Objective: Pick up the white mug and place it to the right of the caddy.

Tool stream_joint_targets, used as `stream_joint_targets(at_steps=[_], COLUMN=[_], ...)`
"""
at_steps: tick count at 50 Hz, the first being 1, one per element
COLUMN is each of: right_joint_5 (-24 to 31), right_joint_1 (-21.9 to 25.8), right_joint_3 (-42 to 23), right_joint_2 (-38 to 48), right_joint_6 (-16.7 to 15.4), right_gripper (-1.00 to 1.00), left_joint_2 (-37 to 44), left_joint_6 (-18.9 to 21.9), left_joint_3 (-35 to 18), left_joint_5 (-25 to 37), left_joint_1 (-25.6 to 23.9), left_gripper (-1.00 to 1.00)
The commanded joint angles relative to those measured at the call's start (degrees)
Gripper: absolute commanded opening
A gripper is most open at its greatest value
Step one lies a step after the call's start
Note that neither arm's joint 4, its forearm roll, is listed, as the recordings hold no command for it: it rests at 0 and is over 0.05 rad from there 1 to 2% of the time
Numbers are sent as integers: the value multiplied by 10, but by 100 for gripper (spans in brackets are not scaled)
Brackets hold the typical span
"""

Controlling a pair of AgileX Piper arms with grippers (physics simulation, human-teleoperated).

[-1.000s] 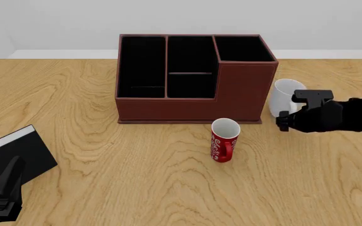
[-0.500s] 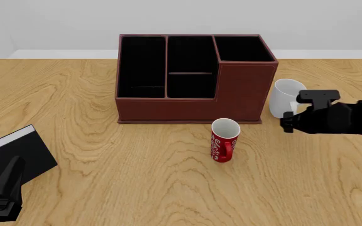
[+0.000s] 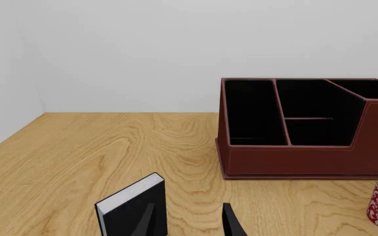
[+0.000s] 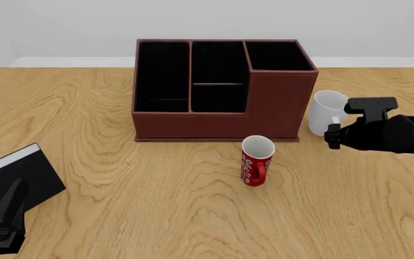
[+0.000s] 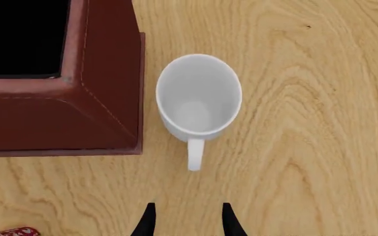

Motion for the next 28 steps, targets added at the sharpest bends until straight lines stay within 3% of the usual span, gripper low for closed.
stream_joint_targets(at_steps=[1,28], right_joint_5=[4,10], right_joint_1=[4,-1], right_joint_3=[9,29], right_joint_2=[-24,-74], right_joint_6=[-1,-10], right_gripper=[100,100], left_joint_2=[0,0], left_joint_6=[0,0], left_joint_3=[0,0], left_joint_5=[0,0], left_joint_1=[0,0], left_gripper=[100,100])
